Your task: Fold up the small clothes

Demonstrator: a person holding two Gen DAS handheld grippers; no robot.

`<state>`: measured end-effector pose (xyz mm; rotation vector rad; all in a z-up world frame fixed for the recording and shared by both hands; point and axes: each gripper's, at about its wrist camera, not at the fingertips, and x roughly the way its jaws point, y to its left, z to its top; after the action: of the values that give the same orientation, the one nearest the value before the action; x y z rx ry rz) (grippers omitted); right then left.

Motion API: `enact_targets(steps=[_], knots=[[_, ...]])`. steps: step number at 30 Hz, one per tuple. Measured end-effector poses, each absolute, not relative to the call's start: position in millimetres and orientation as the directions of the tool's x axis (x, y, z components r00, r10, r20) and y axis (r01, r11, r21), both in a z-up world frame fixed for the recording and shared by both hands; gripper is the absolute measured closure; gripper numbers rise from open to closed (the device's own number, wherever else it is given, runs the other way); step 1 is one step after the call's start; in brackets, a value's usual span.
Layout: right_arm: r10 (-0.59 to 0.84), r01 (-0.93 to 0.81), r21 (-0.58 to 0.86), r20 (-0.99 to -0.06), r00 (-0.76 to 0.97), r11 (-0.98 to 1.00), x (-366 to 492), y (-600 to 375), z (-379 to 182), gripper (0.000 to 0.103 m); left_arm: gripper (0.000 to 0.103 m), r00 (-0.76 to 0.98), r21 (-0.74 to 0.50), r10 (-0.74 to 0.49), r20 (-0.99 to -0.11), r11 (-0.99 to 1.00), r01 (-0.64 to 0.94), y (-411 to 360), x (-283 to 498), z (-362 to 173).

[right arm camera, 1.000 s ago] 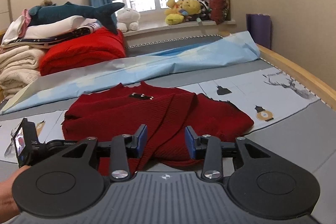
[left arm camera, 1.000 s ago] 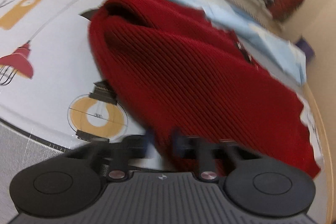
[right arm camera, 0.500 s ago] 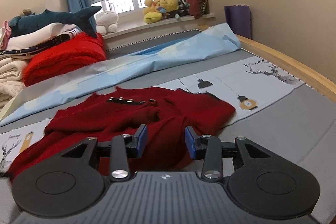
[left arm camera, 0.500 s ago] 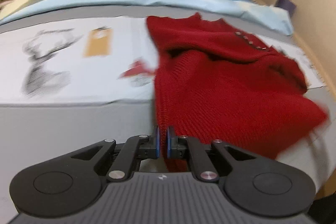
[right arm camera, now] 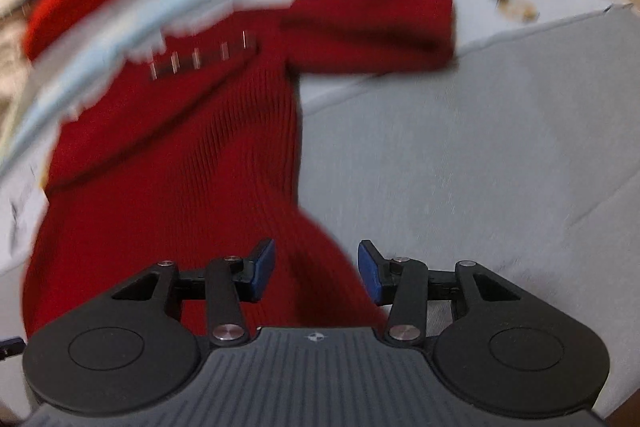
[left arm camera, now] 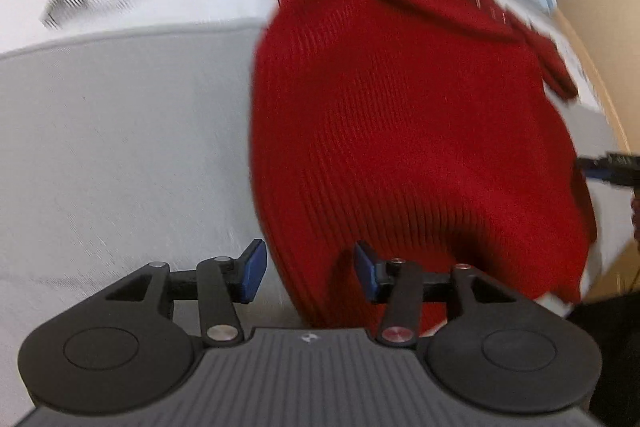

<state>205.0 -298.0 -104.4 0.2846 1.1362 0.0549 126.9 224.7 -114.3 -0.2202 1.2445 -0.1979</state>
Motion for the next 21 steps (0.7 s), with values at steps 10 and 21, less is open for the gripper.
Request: enact_targets(steps=[10, 21], knots=[[0.118, 0.022, 0.144, -0.882, 0.456, 0.989, 187.1, -283.9, -101.0, 0.096, 0.092, 0.326, -0.106, -0.195, -0.925, 0.957, 0.27, 189.4, 101.0, -107.4], [0.075, 0.046, 0.12, -0.83, 0.553, 0.992, 155.2, -306.8, -67.1, 0.095, 0.096, 0.313, -0.013, -0.137, -0.94, 0.929, 0.369, 230.7, 53.9, -68.5]])
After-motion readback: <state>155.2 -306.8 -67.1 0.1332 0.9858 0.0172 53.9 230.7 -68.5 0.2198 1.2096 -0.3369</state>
